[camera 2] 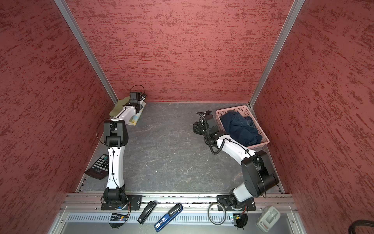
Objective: Fold and stack skirts
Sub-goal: Place the skirt on the skirt, then pick up the skirt from the basket.
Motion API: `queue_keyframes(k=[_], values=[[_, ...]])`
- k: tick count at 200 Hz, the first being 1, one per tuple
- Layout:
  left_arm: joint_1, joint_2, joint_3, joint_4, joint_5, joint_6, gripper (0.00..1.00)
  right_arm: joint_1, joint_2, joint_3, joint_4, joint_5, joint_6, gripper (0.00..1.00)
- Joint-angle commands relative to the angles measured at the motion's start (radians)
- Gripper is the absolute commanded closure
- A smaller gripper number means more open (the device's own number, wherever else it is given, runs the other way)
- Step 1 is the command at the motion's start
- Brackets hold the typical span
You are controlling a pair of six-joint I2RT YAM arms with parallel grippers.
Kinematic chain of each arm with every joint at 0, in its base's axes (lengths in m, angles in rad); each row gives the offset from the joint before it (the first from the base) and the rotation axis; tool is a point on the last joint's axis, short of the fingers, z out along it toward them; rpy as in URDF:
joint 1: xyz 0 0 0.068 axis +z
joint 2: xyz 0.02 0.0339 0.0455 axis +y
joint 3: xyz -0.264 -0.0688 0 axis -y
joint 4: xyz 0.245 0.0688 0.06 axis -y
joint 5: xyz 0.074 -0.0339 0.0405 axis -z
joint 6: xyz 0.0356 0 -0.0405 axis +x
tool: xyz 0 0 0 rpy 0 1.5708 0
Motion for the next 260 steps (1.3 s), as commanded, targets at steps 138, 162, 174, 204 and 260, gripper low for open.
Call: queue_keyframes(k=[138, 162, 174, 204, 260], values=[[0.001, -0.689, -0.378, -0.08, 0.96, -1.007, 0.0, -0.33, -0.113, 0.12, -0.279, 0.139, -0.028, 0.1], [-0.152, -0.809, -0.575, -0.008, 0.933, -0.997, 0.0, -0.447, -0.048, 0.174, -0.354, 0.09, -0.031, 0.11], [-0.211, -0.85, -0.663, 0.031, 0.918, -1.027, 0.0, -0.471, 0.013, 0.224, -0.401, 0.087, -0.054, 0.11], [-0.306, -0.898, -0.839, 0.115, 0.95, -1.086, 0.0, -0.472, 0.148, 0.311, -0.471, 0.031, -0.116, 0.17], [-0.372, -0.911, -0.905, 0.103, 0.945, -1.106, 0.0, -0.473, 0.312, 0.407, -0.421, 0.007, -0.168, 0.32]])
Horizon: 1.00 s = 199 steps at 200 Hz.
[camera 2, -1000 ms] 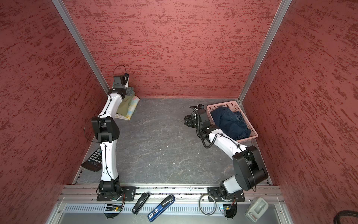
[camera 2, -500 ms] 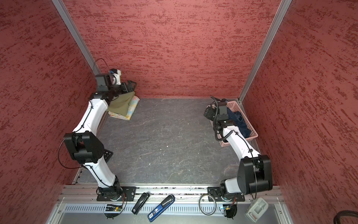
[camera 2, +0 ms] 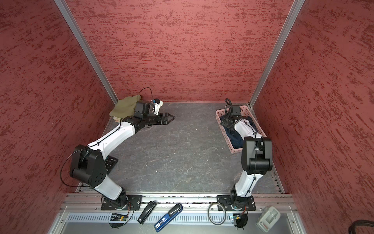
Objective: Fold and stack skirts
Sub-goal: Pick up the skirt from the basket.
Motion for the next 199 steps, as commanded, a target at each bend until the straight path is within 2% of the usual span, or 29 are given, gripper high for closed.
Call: queue_keyframes(k=[1, 5, 6, 8, 9, 10, 14, 23, 84, 119, 149, 178, 199], values=[[-0.016, -0.03, -0.009, 0.041, 0.003, -0.021, 0.0, 0.001, 0.035, 0.098, -0.009, -0.016, -0.041, 0.33], [-0.017, -0.03, -0.008, 0.042, 0.003, -0.021, 0.0, 0.0, 0.055, 0.128, -0.028, -0.008, -0.045, 0.4], [-0.017, -0.03, -0.007, 0.041, 0.003, -0.021, 0.0, 0.0, 0.06, 0.136, -0.028, -0.007, -0.046, 0.46], [-0.017, -0.03, -0.007, 0.041, 0.003, -0.021, 0.0, 0.0, 0.068, 0.151, -0.038, -0.005, -0.048, 0.52], [-0.017, -0.03, -0.005, 0.041, 0.002, -0.021, 0.0, 0.0, 0.071, 0.159, -0.047, -0.003, -0.049, 0.52], [-0.017, -0.031, -0.005, 0.039, 0.002, -0.021, 0.0, 0.0, 0.075, 0.165, -0.047, -0.003, -0.051, 0.59], [-0.016, -0.033, -0.001, 0.035, 0.0, -0.021, 0.0, -0.001, 0.086, 0.192, -0.062, 0.0, -0.056, 0.73], [-0.016, -0.04, 0.009, 0.024, -0.005, -0.017, 0.0, -0.002, 0.077, 0.221, -0.062, 0.003, -0.063, 1.0], [-0.016, -0.084, 0.013, -0.012, -0.013, -0.054, 0.0, 0.009, -0.183, 0.372, -0.053, 0.147, -0.095, 1.0], [0.028, -0.149, -0.004, -0.06, -0.031, -0.087, 0.0, 0.139, -0.289, 0.51, -0.032, 0.231, -0.195, 1.0], [0.099, -0.222, -0.032, -0.114, -0.061, -0.116, 0.0, 0.329, -0.231, 0.793, -0.087, 0.26, -0.287, 1.0], [0.197, -0.3, -0.075, -0.142, -0.055, -0.165, 0.0, 0.457, -0.058, 1.213, -0.207, 0.187, -0.278, 1.0], [0.242, -0.344, -0.105, -0.157, -0.051, -0.181, 0.0, 0.535, 0.041, 1.411, -0.224, 0.188, -0.297, 1.0]])
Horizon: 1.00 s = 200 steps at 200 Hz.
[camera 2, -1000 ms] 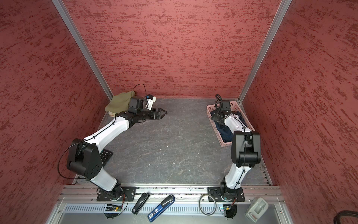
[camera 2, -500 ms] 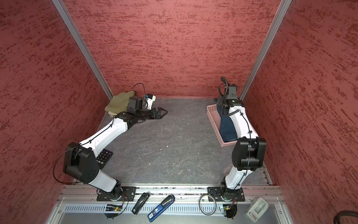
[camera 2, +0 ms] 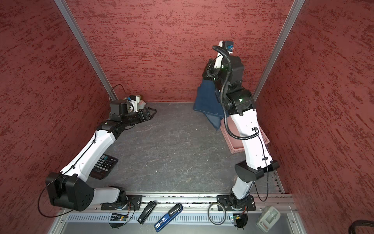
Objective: Fold and stack skirts
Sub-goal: Pick up the skirt from the basket, then place the skirt at the center of the table, then rotate the basket at the top-right of the table.
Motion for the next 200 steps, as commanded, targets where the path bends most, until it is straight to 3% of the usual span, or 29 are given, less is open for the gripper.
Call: queue_keyframes(k=[1, 20, 36, 66, 71, 79, 94, 104, 116, 162, 200], values=[[0.038, -0.044, -0.034, -0.046, -0.005, -0.038, 0.0, 0.064, 0.074, 0.191, -0.038, -0.014, -0.039, 1.0], [0.052, -0.072, -0.046, -0.063, -0.018, -0.038, 0.0, 0.089, 0.073, 0.164, -0.013, -0.042, -0.017, 1.0], [0.052, -0.081, -0.048, -0.078, -0.031, -0.035, 0.0, 0.089, 0.029, 0.005, -0.002, -0.055, 0.013, 1.0], [0.054, -0.078, -0.052, -0.084, -0.05, -0.035, 0.0, 0.089, -0.207, -0.704, 0.269, -0.084, 0.091, 1.0], [0.054, -0.074, -0.053, -0.085, -0.05, -0.035, 0.0, 0.089, -0.239, -0.809, 0.311, -0.092, 0.105, 0.92], [0.054, -0.068, -0.054, -0.084, -0.05, -0.038, 0.0, 0.089, -0.285, -0.961, 0.348, -0.104, 0.125, 0.67], [0.051, -0.061, -0.065, -0.075, -0.051, -0.043, 0.0, 0.088, -0.323, -1.071, 0.319, -0.101, 0.136, 0.29], [0.045, -0.057, -0.07, -0.07, -0.054, -0.043, 0.0, 0.084, -0.361, -1.112, 0.293, -0.086, 0.128, 0.14], [0.031, -0.05, -0.077, -0.064, -0.065, -0.036, 0.0, 0.063, -0.384, -1.141, 0.258, -0.088, 0.131, 0.04], [-0.059, -0.016, -0.092, -0.084, -0.147, -0.008, 0.0, -0.101, -0.319, -1.275, 0.244, -0.326, 0.236, 0.01], [-0.097, 0.014, -0.123, -0.068, -0.153, -0.004, 0.0, -0.198, -0.106, -1.254, 0.28, -0.413, 0.232, 0.01]])
